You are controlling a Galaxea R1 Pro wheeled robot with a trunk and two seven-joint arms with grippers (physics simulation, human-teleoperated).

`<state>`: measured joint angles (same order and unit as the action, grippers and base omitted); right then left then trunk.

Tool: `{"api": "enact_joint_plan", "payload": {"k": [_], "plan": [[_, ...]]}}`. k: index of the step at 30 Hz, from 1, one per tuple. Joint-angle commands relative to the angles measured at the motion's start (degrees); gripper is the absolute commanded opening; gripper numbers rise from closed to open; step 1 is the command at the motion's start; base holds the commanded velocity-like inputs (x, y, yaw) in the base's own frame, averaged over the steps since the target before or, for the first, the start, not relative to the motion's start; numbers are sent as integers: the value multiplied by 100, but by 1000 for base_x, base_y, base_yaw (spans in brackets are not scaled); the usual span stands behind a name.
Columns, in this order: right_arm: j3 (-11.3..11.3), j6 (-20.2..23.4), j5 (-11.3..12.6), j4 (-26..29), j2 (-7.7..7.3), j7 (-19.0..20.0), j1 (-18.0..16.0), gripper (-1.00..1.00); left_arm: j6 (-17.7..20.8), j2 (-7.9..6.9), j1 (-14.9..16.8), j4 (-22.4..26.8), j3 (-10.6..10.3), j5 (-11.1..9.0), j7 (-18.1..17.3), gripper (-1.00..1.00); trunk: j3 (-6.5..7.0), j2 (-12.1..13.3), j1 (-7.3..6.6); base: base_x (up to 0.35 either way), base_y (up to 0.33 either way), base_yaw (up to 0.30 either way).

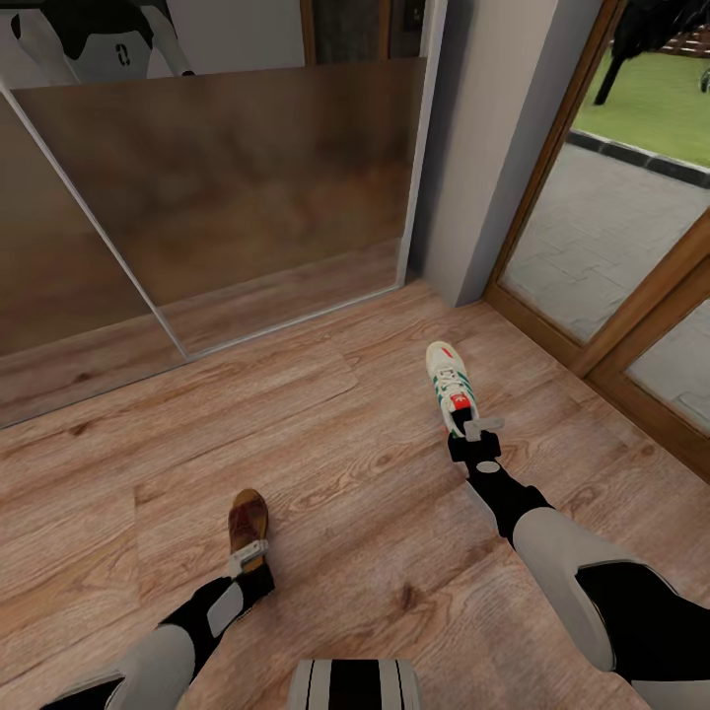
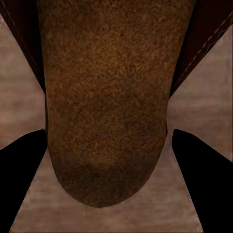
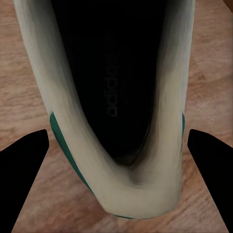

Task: Pick up the two gym shoes and the two sandals from the corridor floor and place them onto the hallstand (shoe rack) in the corridor, making sure they are on the rack and not on the floor. Arrange them so the two gym shoes are next to each other and the two sandals are next to each other.

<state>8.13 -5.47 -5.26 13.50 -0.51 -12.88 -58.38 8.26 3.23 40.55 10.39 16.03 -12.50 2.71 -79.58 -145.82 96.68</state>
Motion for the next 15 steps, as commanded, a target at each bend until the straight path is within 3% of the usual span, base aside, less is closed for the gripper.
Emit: {"api": "enact_joint_plan", "payload": {"k": [1, 6, 9, 15], "plan": [[19, 2, -54, -6, -1, -37, -1, -100, 52, 2, -3, 187, -81, -60, 21, -100, -4, -1, -1, 0, 0, 0], [15, 2, -54, -6, -2, -39, 2, -100, 301, 6, -3, 838, -582, -60, 21, -100, -4, -1, -1, 0, 0, 0], [12, 3, -54, -11, -2, -39, 2, -100, 890, 9, -3, 1514, -1248, -60, 32, -100, -4, -1, -1, 0, 0, 0], [0, -1, -27, -30, -2, -39, 2, -100, 1360, -4, -3, 2424, -2415, -53, 43, -100, -4, -1, -1, 0, 0, 0]]}}
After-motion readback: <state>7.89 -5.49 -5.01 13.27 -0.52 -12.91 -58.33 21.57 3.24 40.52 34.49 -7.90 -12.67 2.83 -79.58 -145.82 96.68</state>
